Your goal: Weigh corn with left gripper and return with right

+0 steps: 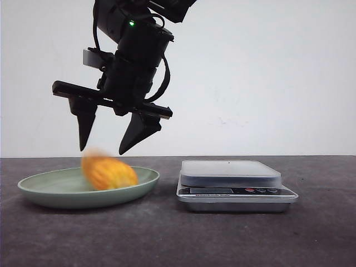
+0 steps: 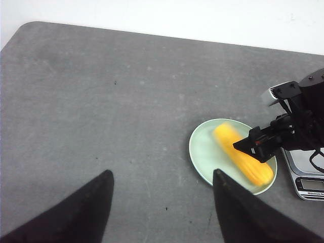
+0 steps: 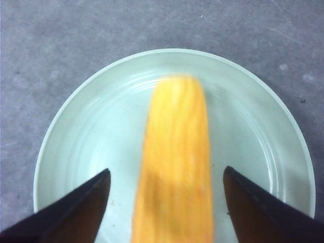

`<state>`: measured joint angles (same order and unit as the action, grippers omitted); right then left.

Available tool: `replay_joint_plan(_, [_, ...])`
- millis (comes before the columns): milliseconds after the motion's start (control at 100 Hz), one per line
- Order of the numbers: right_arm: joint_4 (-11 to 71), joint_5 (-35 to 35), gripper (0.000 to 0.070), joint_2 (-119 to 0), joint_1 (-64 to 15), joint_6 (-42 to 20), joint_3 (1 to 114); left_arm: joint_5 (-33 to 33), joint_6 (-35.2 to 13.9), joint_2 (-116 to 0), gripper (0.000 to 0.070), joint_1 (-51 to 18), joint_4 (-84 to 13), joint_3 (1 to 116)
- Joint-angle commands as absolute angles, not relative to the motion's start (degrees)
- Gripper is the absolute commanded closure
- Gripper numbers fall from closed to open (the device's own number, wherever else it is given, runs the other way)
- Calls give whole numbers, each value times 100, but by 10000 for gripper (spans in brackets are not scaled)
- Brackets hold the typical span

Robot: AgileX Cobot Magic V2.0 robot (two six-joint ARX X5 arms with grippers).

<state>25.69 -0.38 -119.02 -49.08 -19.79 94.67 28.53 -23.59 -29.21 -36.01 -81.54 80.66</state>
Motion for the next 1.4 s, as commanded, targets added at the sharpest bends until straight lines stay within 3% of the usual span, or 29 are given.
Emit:
replay_joint_plan(0, [2449,-10,234,-12027,-4958,-2016,9612,2864,-2362,-2947,352,-3629,-8359,8130])
replay_joint_plan(270, [3089,-167,235,-11404,-4556,-1833,9889,2869,-2340,-2947,352,-3629,-8359,8130])
replay_joint_plan(630, [4473,-91,235,-8956,-3573,-1109,9937,2867,-2272,-2947,352,-3629,-8359,8130])
replay_joint_plan(860, [5765,729,235,-7175,-2985,-760,9937,2871,-2167,-2945,352,-3629,-8331,8123])
replay_joint_plan(1090, [7096,1820,236,-5513,-2869,-847,9933,2867,-2121,-2945,352,-3636,-8073,8068])
replay_joint_plan(1390, [7712,2123,236,-3616,-2869,-1317,9579,2867,-2058,-2810,352,-3638,-7540,7505])
